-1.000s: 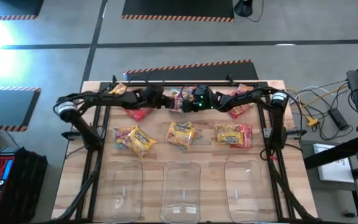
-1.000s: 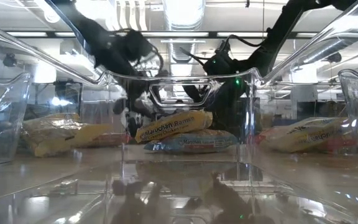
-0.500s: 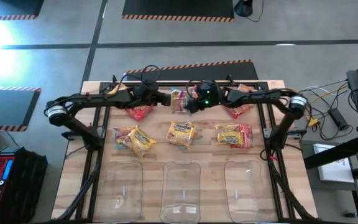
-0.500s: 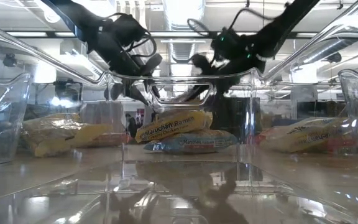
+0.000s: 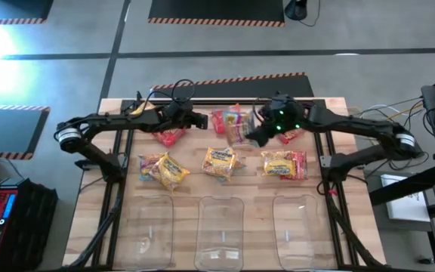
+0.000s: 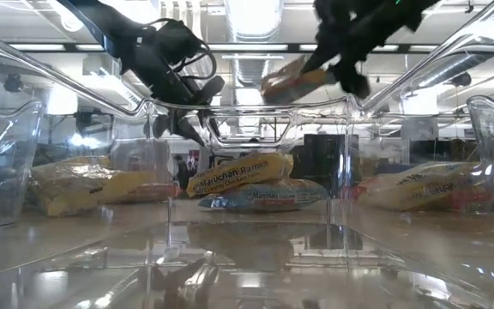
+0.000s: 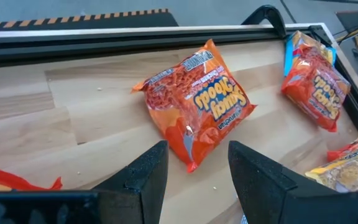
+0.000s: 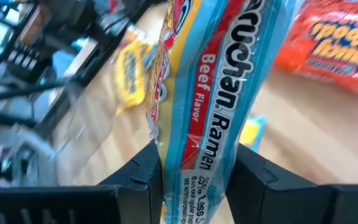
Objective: Sort Maruchan noodles
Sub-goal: Put the blue noodle pack into the right transparent bin
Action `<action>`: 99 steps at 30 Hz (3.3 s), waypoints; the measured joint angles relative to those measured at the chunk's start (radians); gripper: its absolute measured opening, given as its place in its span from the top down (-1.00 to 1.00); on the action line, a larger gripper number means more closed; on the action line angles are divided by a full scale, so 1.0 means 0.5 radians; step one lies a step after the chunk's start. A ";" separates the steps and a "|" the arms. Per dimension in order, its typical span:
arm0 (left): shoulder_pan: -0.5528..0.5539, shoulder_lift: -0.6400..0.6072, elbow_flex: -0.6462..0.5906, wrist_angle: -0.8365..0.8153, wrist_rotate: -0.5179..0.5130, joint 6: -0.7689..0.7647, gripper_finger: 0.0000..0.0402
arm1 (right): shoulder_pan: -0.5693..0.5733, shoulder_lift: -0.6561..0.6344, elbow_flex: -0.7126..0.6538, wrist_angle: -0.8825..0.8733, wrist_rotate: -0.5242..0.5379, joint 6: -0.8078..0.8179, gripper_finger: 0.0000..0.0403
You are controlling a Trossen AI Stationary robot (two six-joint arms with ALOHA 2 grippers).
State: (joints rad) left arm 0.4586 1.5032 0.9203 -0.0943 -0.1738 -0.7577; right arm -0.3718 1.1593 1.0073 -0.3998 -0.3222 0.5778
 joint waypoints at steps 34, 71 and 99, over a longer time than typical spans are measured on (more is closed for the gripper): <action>0.016 0.002 -0.001 0.024 -0.001 0.086 0.24 | 1.047 -0.376 0.002 -1.438 -0.575 0.462 0.41; 0.016 0.002 -0.002 -0.011 -0.074 0.027 0.24 | 1.325 -0.120 0.002 -1.764 -0.184 -1.053 0.41; 0.015 0.002 -0.002 -0.011 -0.163 0.024 0.24 | 1.417 0.039 0.002 -1.697 0.071 -0.932 0.40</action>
State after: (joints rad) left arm 0.4664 1.5043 0.9195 -0.0995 -0.2554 -0.7456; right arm 0.3367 1.1790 1.0080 -1.2482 -0.2864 0.1118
